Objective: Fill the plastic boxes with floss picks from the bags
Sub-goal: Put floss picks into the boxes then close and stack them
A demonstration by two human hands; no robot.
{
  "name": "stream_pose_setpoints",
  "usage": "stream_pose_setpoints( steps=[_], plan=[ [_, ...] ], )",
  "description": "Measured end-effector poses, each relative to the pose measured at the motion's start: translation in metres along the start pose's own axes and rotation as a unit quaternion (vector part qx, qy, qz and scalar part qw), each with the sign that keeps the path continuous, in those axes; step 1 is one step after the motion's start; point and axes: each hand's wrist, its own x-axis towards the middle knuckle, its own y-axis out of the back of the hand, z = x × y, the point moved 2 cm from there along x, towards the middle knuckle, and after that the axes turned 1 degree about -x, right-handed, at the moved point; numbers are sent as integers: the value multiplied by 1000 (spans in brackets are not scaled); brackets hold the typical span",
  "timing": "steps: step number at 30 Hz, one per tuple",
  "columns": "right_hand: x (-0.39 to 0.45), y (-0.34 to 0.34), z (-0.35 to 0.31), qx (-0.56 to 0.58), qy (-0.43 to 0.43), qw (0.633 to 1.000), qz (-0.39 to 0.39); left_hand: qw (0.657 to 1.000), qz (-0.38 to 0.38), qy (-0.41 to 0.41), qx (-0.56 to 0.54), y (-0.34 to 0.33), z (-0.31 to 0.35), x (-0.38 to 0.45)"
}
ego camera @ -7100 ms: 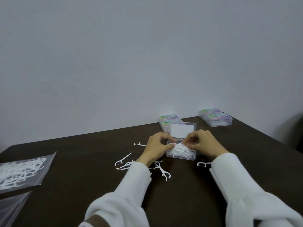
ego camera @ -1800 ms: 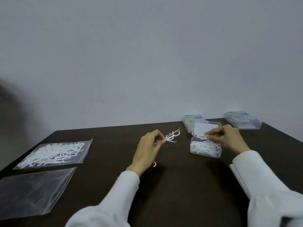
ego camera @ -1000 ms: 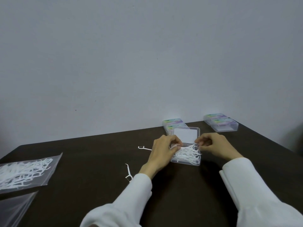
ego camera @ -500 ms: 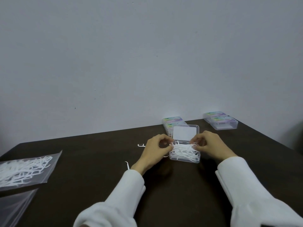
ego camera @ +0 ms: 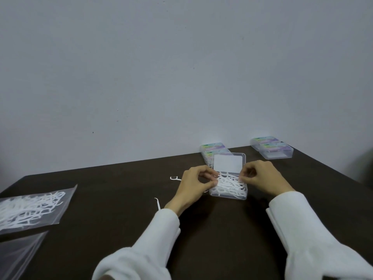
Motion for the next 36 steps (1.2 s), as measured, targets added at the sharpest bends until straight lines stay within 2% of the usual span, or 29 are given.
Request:
stream_pose_setpoints(
  steps=[6, 12, 19, 27, 32, 36],
  plan=[
    [0, -3, -6, -58, 14, 998, 25, 1000, -7, 16, 6, -2, -1, 1],
    [0, -8, -12, -59, 45, 997, 17, 997, 8, -1, 83, -2, -2, -1],
    [3, -16, -20, -63, 68, 996, -2, 994, -54, 14, 90, -7, -5, -1],
    [1, -12, -21, -125, 45, 990, 37, 988, -67, -5, 136, -7, -8, 1],
    [0, -11, -17, -101, 43, 994, 1, 982, -94, 10, 162, -11, -11, 3],
    [0, -12, -19, -102, 47, 994, 20, 978, -98, 0, 186, -13, -10, 3]
  ],
)
